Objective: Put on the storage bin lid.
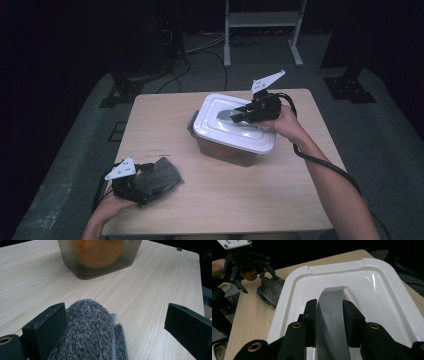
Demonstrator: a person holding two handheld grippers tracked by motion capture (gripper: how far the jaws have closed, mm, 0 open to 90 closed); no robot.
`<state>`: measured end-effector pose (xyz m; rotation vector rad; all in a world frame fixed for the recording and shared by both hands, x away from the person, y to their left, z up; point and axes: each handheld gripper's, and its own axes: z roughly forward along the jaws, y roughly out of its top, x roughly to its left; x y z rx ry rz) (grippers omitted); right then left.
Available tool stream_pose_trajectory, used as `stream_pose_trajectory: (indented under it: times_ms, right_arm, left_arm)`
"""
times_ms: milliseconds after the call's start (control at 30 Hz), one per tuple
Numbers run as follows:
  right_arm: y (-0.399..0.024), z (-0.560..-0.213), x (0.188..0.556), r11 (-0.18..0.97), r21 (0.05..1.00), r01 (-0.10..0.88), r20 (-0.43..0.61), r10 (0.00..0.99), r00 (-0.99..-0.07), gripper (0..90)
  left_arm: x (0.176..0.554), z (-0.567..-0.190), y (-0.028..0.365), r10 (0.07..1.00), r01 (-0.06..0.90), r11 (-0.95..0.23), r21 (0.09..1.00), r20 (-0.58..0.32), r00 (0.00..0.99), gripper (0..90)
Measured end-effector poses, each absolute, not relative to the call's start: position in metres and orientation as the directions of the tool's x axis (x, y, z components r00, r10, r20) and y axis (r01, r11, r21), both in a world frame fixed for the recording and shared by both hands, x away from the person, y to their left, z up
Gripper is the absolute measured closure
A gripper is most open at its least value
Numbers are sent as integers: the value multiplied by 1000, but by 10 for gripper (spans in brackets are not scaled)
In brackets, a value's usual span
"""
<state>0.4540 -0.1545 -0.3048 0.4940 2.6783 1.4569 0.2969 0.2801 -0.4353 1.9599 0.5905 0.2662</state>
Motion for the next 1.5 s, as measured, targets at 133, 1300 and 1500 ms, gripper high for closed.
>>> stream_pose_trajectory:
  times_ms: [133, 1300, 1500]
  right_arm:
    - [-151, -307, 457, 506, 825, 252, 107, 297, -949, 663]
    - [-132, -332, 484, 528, 799, 289, 144, 298, -944, 661]
    - [-133, -333, 485, 526, 799, 291, 147, 299, -943, 661]
  left_arm:
    - [297, -435, 280, 513, 286, -355, 890, -70, 855, 34]
    - [296, -434, 283, 515, 286, -346, 894, -74, 854, 33]
    - [296, -435, 283, 516, 288, -345, 893, -75, 853, 33]
